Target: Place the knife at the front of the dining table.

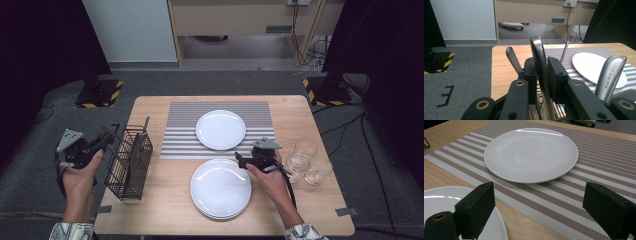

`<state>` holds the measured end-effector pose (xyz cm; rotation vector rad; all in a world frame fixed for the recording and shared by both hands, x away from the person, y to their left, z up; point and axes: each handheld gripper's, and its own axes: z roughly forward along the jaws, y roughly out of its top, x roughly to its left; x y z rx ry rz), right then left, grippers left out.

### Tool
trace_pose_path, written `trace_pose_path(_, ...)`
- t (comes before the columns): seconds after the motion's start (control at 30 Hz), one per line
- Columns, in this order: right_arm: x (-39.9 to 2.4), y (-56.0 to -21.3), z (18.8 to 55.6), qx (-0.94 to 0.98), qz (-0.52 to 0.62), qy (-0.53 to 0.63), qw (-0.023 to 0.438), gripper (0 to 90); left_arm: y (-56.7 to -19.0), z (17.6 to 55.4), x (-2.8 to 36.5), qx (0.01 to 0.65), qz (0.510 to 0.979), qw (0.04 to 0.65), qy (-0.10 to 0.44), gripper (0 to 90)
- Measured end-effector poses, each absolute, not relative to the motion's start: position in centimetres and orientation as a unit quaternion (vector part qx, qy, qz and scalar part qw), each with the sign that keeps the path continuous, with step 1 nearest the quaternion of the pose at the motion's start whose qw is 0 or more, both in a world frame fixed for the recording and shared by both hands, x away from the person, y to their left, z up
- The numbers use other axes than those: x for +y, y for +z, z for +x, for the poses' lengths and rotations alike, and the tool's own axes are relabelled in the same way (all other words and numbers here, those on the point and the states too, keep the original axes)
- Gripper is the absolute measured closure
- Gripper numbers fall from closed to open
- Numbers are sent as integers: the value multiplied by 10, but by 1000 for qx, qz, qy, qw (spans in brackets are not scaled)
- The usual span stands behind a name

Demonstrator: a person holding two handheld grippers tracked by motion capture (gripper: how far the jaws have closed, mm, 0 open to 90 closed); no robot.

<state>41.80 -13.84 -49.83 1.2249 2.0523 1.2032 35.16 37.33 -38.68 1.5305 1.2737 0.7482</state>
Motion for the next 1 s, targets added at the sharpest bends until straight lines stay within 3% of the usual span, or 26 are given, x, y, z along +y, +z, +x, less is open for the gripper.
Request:
trace_pose_path(0.3, -139, -498, 418, 746, 446, 438, 231, 107, -382, 350, 366, 510, 632, 510, 284, 812)
trace_pose_path(1.0, -139, -498, 418, 744, 449, 439, 228, 107, -361, 337, 363, 476, 642, 513, 313, 825)
